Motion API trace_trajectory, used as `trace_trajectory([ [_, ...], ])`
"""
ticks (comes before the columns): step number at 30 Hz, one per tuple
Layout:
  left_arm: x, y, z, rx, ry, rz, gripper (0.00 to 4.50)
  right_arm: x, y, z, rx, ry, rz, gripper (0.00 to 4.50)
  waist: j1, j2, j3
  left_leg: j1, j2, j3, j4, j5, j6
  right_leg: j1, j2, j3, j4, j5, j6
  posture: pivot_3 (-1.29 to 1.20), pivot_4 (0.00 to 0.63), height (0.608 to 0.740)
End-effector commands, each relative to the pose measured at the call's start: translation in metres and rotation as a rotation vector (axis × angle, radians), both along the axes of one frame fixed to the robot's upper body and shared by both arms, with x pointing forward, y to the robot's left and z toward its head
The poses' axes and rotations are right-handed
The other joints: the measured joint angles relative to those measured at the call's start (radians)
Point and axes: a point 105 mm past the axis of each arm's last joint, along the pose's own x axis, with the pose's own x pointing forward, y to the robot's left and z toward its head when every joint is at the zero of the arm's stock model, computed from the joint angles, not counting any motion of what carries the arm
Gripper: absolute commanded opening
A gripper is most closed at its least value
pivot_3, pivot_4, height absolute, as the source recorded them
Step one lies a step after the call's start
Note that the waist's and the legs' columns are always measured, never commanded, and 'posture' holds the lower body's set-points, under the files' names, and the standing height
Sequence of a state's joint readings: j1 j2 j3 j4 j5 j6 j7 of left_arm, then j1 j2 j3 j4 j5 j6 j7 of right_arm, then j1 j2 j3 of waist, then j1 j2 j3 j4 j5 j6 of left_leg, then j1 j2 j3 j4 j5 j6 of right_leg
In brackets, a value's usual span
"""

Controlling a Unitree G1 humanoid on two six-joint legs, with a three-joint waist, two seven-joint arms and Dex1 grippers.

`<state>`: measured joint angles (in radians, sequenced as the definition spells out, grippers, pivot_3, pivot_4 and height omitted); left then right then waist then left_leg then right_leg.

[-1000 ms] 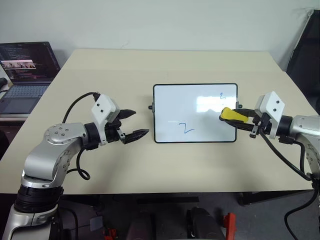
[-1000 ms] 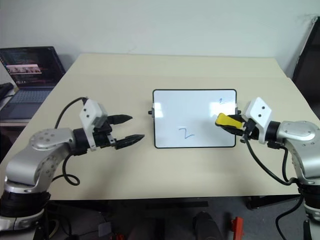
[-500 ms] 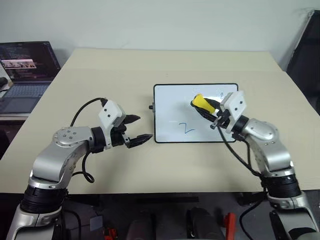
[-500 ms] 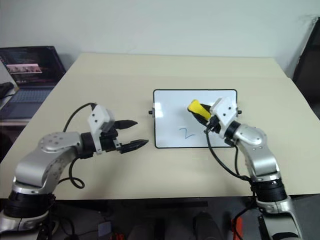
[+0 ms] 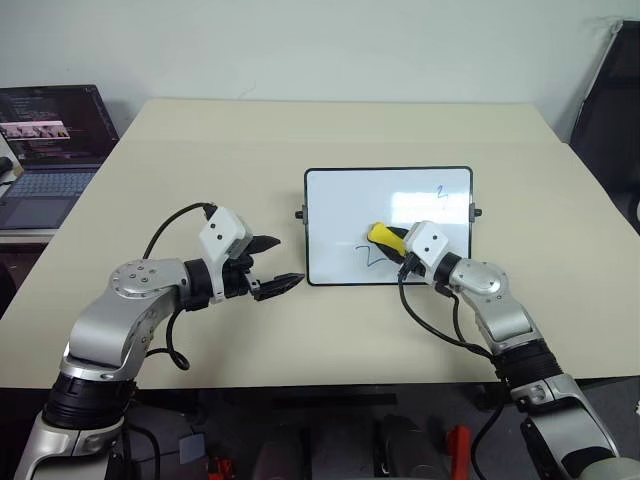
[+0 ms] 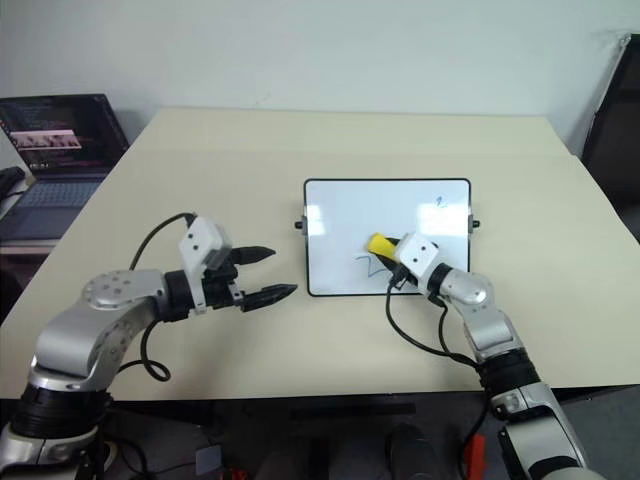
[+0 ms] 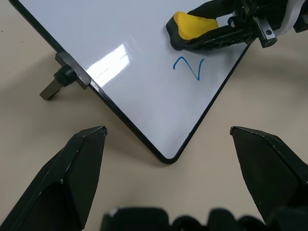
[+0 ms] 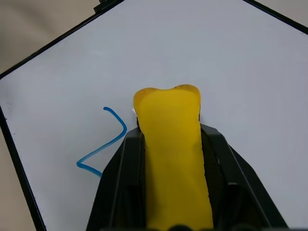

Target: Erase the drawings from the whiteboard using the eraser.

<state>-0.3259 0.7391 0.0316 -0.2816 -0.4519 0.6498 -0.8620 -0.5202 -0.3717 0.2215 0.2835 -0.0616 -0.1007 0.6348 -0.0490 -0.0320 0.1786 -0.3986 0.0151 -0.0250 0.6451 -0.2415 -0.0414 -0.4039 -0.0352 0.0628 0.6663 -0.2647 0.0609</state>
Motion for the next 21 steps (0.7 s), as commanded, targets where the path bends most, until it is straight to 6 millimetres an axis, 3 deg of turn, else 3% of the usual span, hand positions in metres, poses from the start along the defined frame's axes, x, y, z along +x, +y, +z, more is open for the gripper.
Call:
trace_trajectory([
  [1,-0.001,-0.001,0.01,0.002,-0.049,-0.007,4.5,-0.013,0.012,-0.025,-0.084,0.073,0.078,1.12,-0.002,0.0,0.0,0.0,0.0,0.0,0.0,0.0,0.0,0.0,0.0,0.0,0.0,0.0,0.0,0.0,0.15,0.74],
  [4,-0.001,-0.001,0.011,0.003,-0.05,-0.005,4.5,-0.022,0.016,-0.034,-0.113,0.116,0.119,1.12,-0.003,0.0,0.0,0.0,0.0,0.0,0.0,0.0,0.0,0.0,0.0,0.0,0.001,0.0,0.0,0.0,0.15,0.74],
  [7,-0.001,-0.001,0.011,0.004,-0.051,-0.004,4.5,-0.019,0.013,-0.03,-0.112,0.111,0.103,1.12,-0.003,0.0,0.0,0.0,0.0,0.0,0.001,0.0,0.0,0.0,0.0,0.0,0.0,0.0,0.0,0.0,0.15,0.74],
  [16,0.002,-0.004,0.011,0.005,-0.053,-0.011,4.5,0.024,-0.015,0.011,-0.097,-0.065,-0.152,1.12,-0.004,0.0,0.0,0.001,0.0,0.0,0.002,0.001,0.0,0.0,0.0,0.0,0.002,0.001,0.0,0.0,0.15,0.74],
  [21,0.002,-0.005,0.011,0.003,-0.056,-0.015,4.5,0.018,-0.009,0.011,-0.132,-0.08,-0.116,1.12,-0.004,0.0,0.0,0.002,-0.001,0.0,0.002,0.002,0.001,0.0,0.0,0.001,0.006,0.001,0.0,0.0,0.15,0.74],
])
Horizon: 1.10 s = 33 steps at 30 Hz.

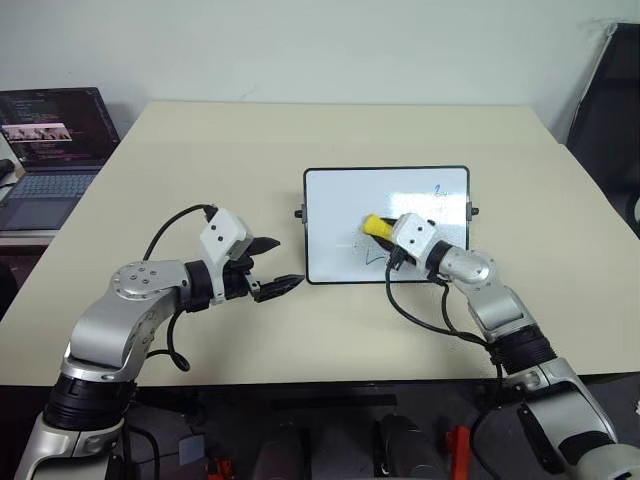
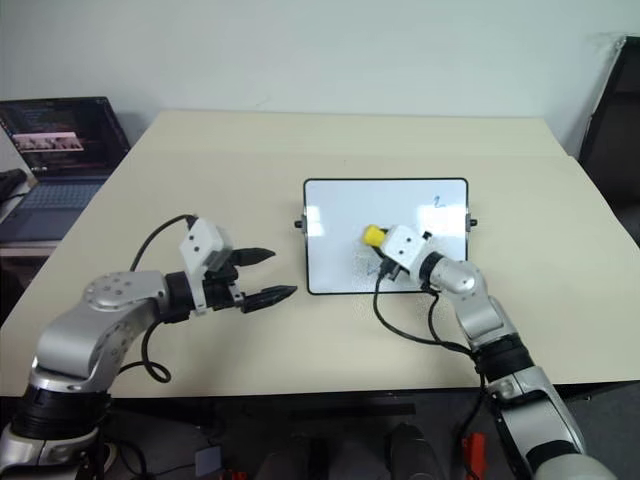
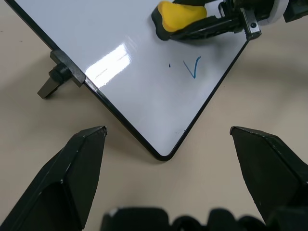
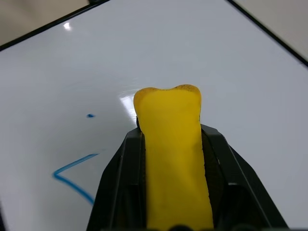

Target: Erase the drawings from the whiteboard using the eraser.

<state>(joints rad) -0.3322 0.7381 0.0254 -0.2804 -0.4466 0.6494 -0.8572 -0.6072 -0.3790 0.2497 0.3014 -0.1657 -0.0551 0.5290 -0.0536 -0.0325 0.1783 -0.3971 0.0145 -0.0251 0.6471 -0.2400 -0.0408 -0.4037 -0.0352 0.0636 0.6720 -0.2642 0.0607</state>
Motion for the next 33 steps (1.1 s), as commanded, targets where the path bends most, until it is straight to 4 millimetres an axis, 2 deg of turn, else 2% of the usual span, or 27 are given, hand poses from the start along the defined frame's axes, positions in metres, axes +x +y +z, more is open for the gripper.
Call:
trace_trajectory([
  [1,0.001,-0.005,0.011,-0.002,-0.051,-0.017,4.5,-0.007,-0.004,-0.01,-0.046,0.032,0.014,1.12,0.001,0.0,0.0,0.0,0.0,0.0,0.0,0.0,0.0,0.0,0.0,0.0,0.0,0.0,0.0,0.0,0.15,0.74],
  [7,0.002,-0.006,0.01,-0.003,-0.051,-0.02,4.5,-0.039,0.01,-0.032,-0.115,0.157,0.191,1.12,0.0,0.0,0.0,0.0,0.0,0.0,0.0,0.0,0.0,-0.001,0.0,0.0,0.001,0.0,0.0,0.0,0.15,0.74],
  [9,0.002,-0.005,0.01,-0.003,-0.05,-0.019,4.5,-0.039,0.008,-0.033,-0.123,0.163,0.179,1.12,-0.002,0.0,0.0,0.0,0.0,0.0,0.0,0.0,0.0,-0.001,0.0,0.0,0.001,0.0,0.0,0.0,0.15,0.74],
  [13,0.002,-0.006,0.01,-0.003,-0.051,-0.019,4.5,-0.024,0.001,-0.022,-0.112,0.115,0.1,1.12,-0.003,0.0,0.0,0.0,0.0,0.0,0.0,0.0,0.0,-0.001,0.0,0.0,0.002,0.0,0.0,0.0,0.15,0.74],
  [19,0.003,-0.006,0.01,-0.001,-0.052,-0.02,4.5,-0.004,-0.029,-0.011,-0.135,0.062,-0.029,1.12,-0.001,0.0,0.0,0.0,0.0,0.0,0.0,0.0,0.0,-0.001,0.0,0.0,0.002,0.0,0.0,0.0,0.15,0.74],
  [22,0.003,-0.006,0.011,-0.001,-0.052,-0.022,4.5,-0.008,-0.036,-0.014,-0.15,0.079,-0.015,1.12,0.005,0.0,0.0,0.0,0.0,0.0,0.0,0.0,0.0,-0.001,0.0,0.0,0.002,0.0,0.0,0.0,0.15,0.74],
  [29,0.005,-0.008,0.011,0.0,-0.053,-0.031,4.5,-0.043,-0.029,-0.038,-0.184,0.206,0.137,1.12,0.013,-0.001,0.0,0.0,0.0,0.0,0.0,0.0,0.0,-0.001,0.0,0.0,0.001,0.0,0.0,0.0,0.15,0.74],
  [33,0.006,-0.008,0.012,0.001,-0.056,-0.035,4.5,-0.038,-0.033,-0.037,-0.187,0.191,0.091,1.12,0.004,-0.001,0.0,0.0,0.0,0.0,0.0,0.0,0.0,-0.001,0.0,0.0,0.002,0.0,0.0,0.0,0.15,0.74],
])
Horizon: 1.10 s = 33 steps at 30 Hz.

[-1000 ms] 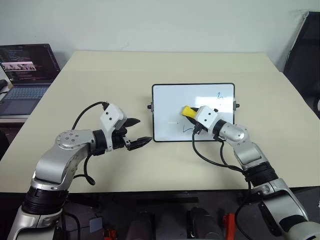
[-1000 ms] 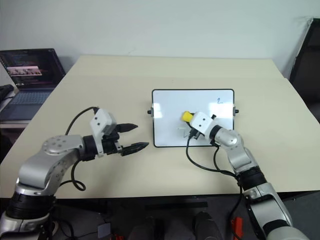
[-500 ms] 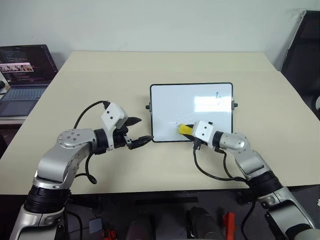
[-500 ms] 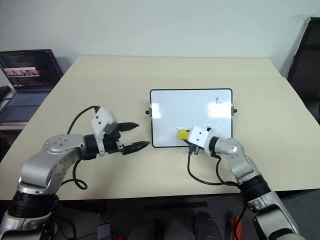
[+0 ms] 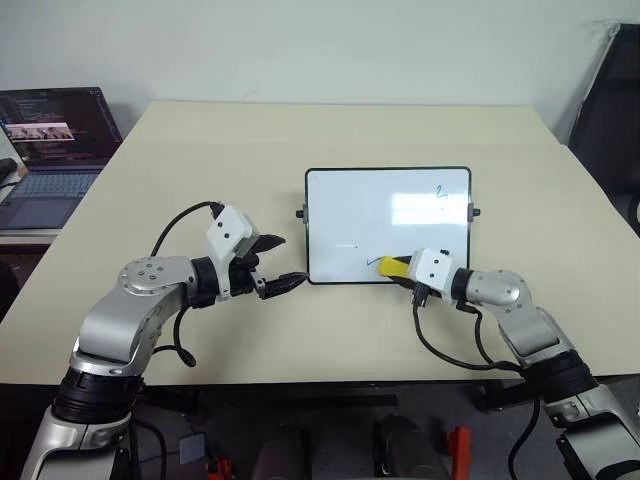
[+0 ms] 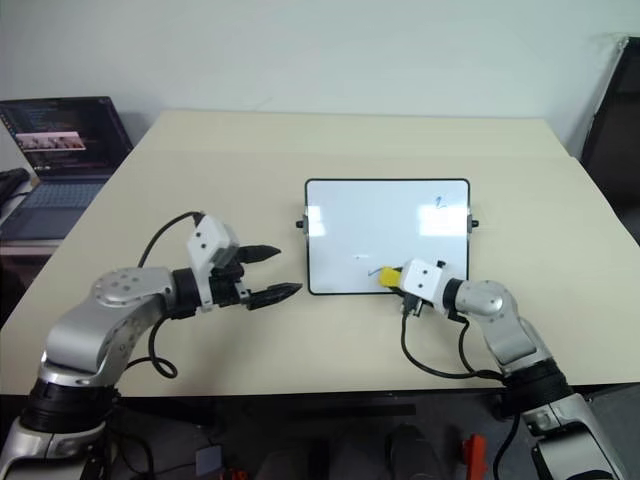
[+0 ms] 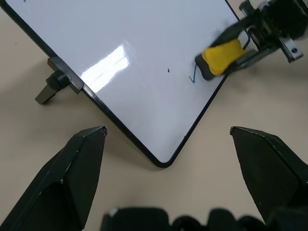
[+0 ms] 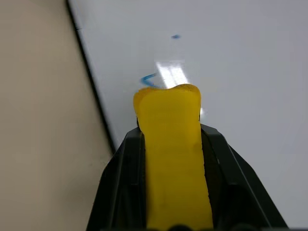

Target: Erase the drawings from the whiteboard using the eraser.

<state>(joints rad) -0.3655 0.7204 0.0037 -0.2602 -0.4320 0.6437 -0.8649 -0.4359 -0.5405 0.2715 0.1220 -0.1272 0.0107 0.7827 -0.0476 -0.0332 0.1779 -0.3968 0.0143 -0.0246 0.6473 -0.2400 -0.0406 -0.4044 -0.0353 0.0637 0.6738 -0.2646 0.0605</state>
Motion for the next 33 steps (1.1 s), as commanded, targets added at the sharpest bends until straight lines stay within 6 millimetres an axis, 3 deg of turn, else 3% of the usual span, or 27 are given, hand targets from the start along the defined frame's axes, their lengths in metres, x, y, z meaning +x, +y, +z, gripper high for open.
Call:
trace_trajectory([
  [1,0.002,-0.002,0.01,0.003,-0.049,-0.016,4.5,0.009,-0.007,0.005,-0.008,-0.03,-0.057,1.12,-0.002,0.0,0.0,0.0,0.0,0.0,0.0,0.0,0.0,0.0,0.0,0.0,0.0,0.0,0.0,0.0,0.15,0.74],
  [5,0.003,-0.002,0.011,0.004,-0.051,-0.021,4.5,0.02,-0.003,0.017,-0.002,-0.095,-0.076,1.12,-0.006,0.0,0.0,0.0,0.0,0.0,0.0,0.0,0.0,0.0,0.0,0.0,0.0,0.0,0.0,0.0,0.15,0.74],
  [15,0.002,-0.001,0.01,0.005,-0.053,-0.018,4.5,0.007,0.049,0.015,-0.012,-0.109,0.064,1.12,-0.011,0.0,0.0,0.0,0.0,0.0,-0.001,0.0,0.0,-0.001,0.001,0.0,0.0,0.0,0.0,0.0,0.15,0.74],
  [20,0.001,0.0,0.01,0.005,-0.053,-0.012,4.5,0.012,0.065,0.02,-0.007,-0.143,0.067,1.12,-0.01,0.0,0.0,0.0,0.0,0.0,-0.001,0.0,0.0,-0.001,0.001,0.0,0.0,0.0,0.0,0.0,0.15,0.74],
  [25,0.001,0.0,0.01,0.006,-0.055,-0.008,4.5,0.024,0.054,0.023,-0.029,-0.178,0.009,1.12,-0.008,0.0,0.0,0.0,0.0,-0.001,-0.001,0.0,0.0,-0.001,0.0,0.0,0.0,0.0,0.0,0.0,0.15,0.74],
  [33,0.002,-0.001,0.011,0.005,-0.055,-0.011,4.5,0.034,0.002,0.018,-0.092,-0.164,-0.102,1.11,0.006,0.0,0.0,0.0,0.0,-0.001,0.0,0.0,0.0,0.0,0.0,-0.001,0.0,0.0,0.0,0.0,0.15,0.74],
])
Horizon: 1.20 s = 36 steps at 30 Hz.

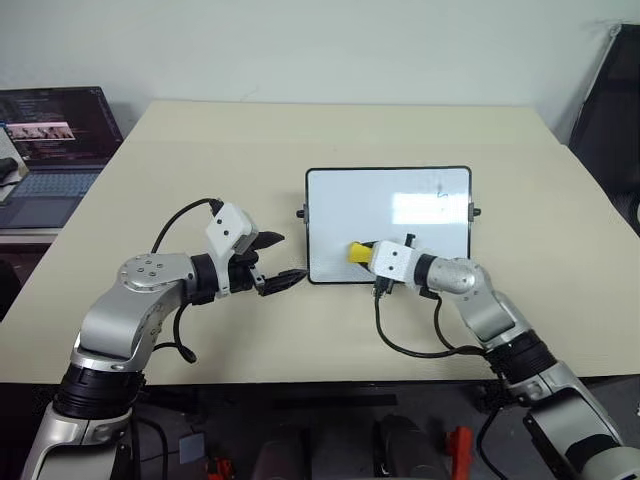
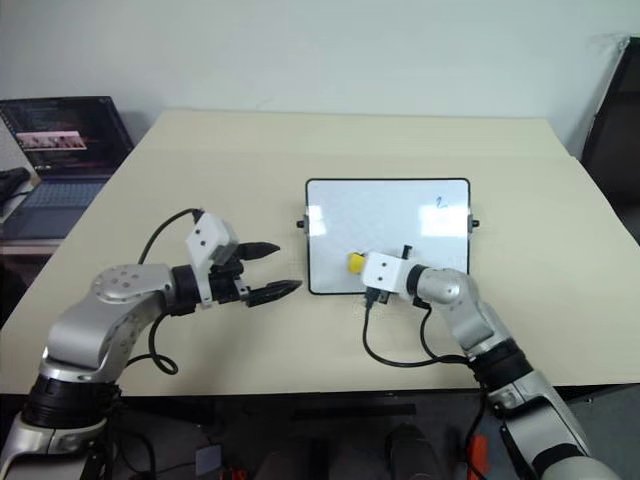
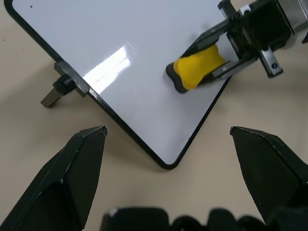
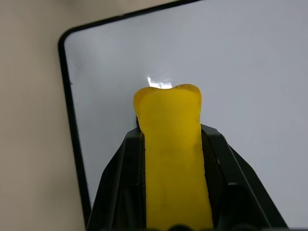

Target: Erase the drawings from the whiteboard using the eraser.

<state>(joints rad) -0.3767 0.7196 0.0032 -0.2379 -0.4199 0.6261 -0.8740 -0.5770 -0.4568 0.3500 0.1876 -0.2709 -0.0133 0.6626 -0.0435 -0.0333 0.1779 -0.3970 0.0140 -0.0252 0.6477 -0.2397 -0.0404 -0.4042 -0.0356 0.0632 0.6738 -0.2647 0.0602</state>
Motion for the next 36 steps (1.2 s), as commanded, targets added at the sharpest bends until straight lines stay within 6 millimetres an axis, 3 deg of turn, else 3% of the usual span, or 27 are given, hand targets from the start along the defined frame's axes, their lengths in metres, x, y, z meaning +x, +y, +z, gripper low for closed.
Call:
trace_trajectory([
  [1,0.0,-0.003,0.01,0.001,-0.046,-0.013,4.5,0.012,-0.035,-0.004,-0.021,0.005,-0.13,1.11,0.003,0.0,0.0,0.0,0.0,0.0,0.0,0.0,0.0,0.0,0.0,0.0,0.0,0.0,0.0,0.0,0.15,0.74],
  [5,0.001,-0.004,0.011,0.002,-0.047,-0.019,4.5,0.014,-0.036,-0.003,-0.014,0.002,-0.147,1.11,0.002,0.0,0.0,0.001,0.0,0.0,0.0,0.001,0.001,0.0,0.0,0.0,0.001,0.0,0.0,0.0,0.15,0.74],
  [10,0.001,-0.005,0.011,0.001,-0.046,-0.025,4.5,-0.007,-0.016,-0.013,-0.001,0.084,-0.028,1.11,0.003,-0.001,0.0,0.001,0.0,0.0,0.0,0.001,0.002,0.0,0.0,0.0,0.001,0.0,0.0,0.0,0.15,0.74],
  [15,0.001,-0.005,0.011,0.003,-0.046,-0.024,4.5,-0.022,-0.018,-0.025,-0.033,0.156,0.016,1.11,0.002,0.0,0.0,0.0,0.0,0.0,-0.001,0.001,0.002,0.0,0.0,0.0,0.0,0.0,0.0,0.0,0.15,0.74],
  [20,0.002,-0.005,0.011,0.001,-0.044,-0.025,4.5,-0.007,-0.029,-0.017,-0.033,0.094,-0.072,1.11,0.001,0.0,0.0,0.001,0.0,0.0,-0.001,0.001,0.002,0.0,0.0,0.0,0.0,0.0,0.0,0.0,0.15,0.74],
  [24,0.002,-0.006,0.011,-0.001,-0.045,-0.029,4.5,0.014,-0.039,0.005,-0.008,-0.025,-0.171,1.11,-0.003,0.0,0.0,0.001,0.0,0.001,0.0,0.002,0.002,0.0,0.0,0.001,0.001,0.0,0.0,0.0,0.15,0.74],
  [28,0.002,-0.006,0.011,0.0,-0.045,-0.03,4.5,0.018,-0.043,0.01,-0.013,-0.06,-0.191,1.11,-0.005,-0.001,0.0,0.001,0.0,0.0,0.0,0.003,0.003,0.0,0.0,0.001,0.001,0.001,0.001,0.0,0.15,0.74],
  [36,0.002,-0.007,0.01,-0.001,-0.044,-0.035,4.5,-0.014,-0.028,-0.013,-0.043,0.073,-0.033,1.11,-0.005,-0.001,0.0,0.0,0.0,0.001,-0.001,0.003,0.003,0.0,0.0,0.001,0.0,0.001,0.001,0.0,0.15,0.74],
])
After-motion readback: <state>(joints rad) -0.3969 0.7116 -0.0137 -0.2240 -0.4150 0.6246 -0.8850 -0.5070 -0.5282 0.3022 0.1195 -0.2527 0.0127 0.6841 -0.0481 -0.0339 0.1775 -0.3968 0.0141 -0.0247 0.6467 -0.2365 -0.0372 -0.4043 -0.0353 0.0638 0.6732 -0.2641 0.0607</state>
